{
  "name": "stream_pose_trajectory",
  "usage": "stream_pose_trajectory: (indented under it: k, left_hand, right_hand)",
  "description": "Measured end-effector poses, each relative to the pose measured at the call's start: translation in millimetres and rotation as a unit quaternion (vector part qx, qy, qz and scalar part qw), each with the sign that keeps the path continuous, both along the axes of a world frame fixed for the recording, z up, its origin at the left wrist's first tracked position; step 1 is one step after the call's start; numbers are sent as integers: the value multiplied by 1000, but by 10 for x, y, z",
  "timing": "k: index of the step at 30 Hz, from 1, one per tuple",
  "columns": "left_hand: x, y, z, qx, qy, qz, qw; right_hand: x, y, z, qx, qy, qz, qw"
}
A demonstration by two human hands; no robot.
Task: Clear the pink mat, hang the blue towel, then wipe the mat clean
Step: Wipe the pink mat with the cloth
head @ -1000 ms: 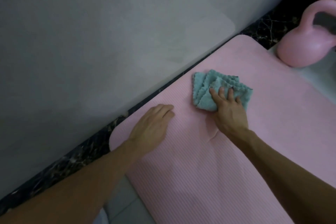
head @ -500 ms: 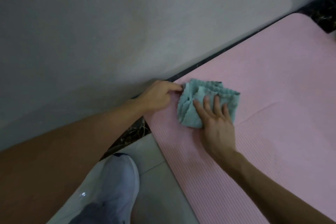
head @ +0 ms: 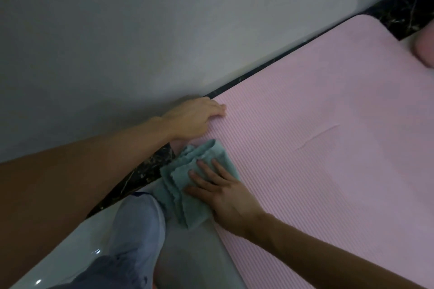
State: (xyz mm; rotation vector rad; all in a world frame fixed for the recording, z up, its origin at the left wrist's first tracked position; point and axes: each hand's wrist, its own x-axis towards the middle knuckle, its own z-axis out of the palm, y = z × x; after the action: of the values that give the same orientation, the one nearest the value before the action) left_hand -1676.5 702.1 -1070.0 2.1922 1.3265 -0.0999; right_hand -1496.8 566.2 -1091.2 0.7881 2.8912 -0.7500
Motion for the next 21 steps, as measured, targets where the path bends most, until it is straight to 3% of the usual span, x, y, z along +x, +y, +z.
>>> stream_pose_trajectory:
  k: [3,7,10,13,16,21]
  left_hand:
    - [84,12,15,79,24,-64,995]
    - [277,101,-59,169,52,-81,981]
    - [550,170,-109,215,36,-130,967]
    - [910,217,-145,213,8,-145,966]
    - [1216,277,-186,175,-31,-126,976]
    - [1573,453,-284,195,-33,-146,969]
  right_hand:
    - [174,136,32,-116,56,1,992]
    - [417,220,126,-202,114,-105,967]
    - [729,320,269,-256,161,-257,918]
    - [1161,502,520,-286,190,-418,841]
    - [1673,784,717,-236,215,-561,763]
    - [2573,1425,1022,-13,200,-682,704]
